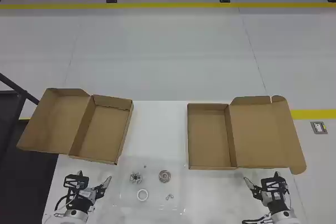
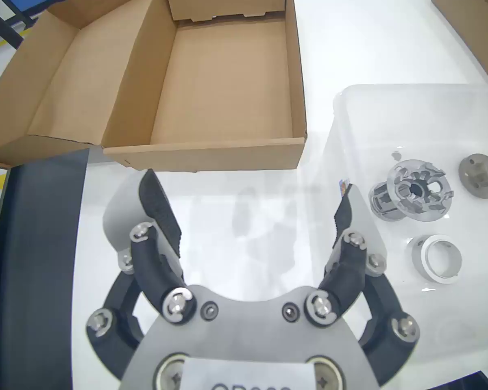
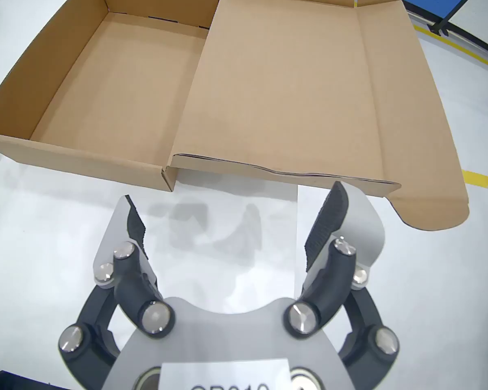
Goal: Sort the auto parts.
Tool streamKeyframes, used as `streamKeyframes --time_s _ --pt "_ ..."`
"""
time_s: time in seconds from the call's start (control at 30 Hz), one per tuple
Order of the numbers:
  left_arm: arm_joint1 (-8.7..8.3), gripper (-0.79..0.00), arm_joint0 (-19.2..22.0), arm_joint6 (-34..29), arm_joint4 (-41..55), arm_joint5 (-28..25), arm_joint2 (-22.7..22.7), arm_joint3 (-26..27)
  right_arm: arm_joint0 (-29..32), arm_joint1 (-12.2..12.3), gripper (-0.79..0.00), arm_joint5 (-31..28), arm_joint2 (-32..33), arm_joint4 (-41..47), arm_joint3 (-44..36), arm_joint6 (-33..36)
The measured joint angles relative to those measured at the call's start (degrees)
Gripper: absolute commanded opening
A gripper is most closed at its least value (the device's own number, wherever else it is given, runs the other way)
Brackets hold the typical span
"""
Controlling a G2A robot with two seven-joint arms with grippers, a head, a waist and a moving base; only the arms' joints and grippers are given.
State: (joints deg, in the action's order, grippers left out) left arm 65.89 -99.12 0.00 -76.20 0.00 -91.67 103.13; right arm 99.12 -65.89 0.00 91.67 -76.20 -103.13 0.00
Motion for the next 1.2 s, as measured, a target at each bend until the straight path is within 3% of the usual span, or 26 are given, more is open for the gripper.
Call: streamKeyframes --time_s 0.2,0.37,0.63,0.83,1.2 --pt "0.03 0.000 0.0 0.4 0.0 0.0 -0.1 0.2 0.0 0.0 0.000 0.5 -0.1 -1.2 -0.6 0.0" --pt "-0.06 0.000 -1.7 4.1 1.9 -3.6 -2.2 1.5 1.4 0.0 0.000 0.6 -1.1 -8.0 -6.4 1.2" --pt "-0.88 0.000 -4.6 7.2 9.8 -18.9 -9.3 2.6 -2.3 0.0 0.000 -5.0 -10.6 -25.3 -19.1 14.7" --pt "-1.39 0.000 -5.8 8.6 11.4 -28.0 -12.1 2.1 -11.4 -1.2 0.000 -9.1 -22.0 -28.8 -19.0 25.6" --pt "-1.40 0.000 -5.8 8.6 11.4 -28.1 -12.1 2.1 -11.5 -1.2 0.000 -9.1 -22.0 -28.9 -18.9 25.7"
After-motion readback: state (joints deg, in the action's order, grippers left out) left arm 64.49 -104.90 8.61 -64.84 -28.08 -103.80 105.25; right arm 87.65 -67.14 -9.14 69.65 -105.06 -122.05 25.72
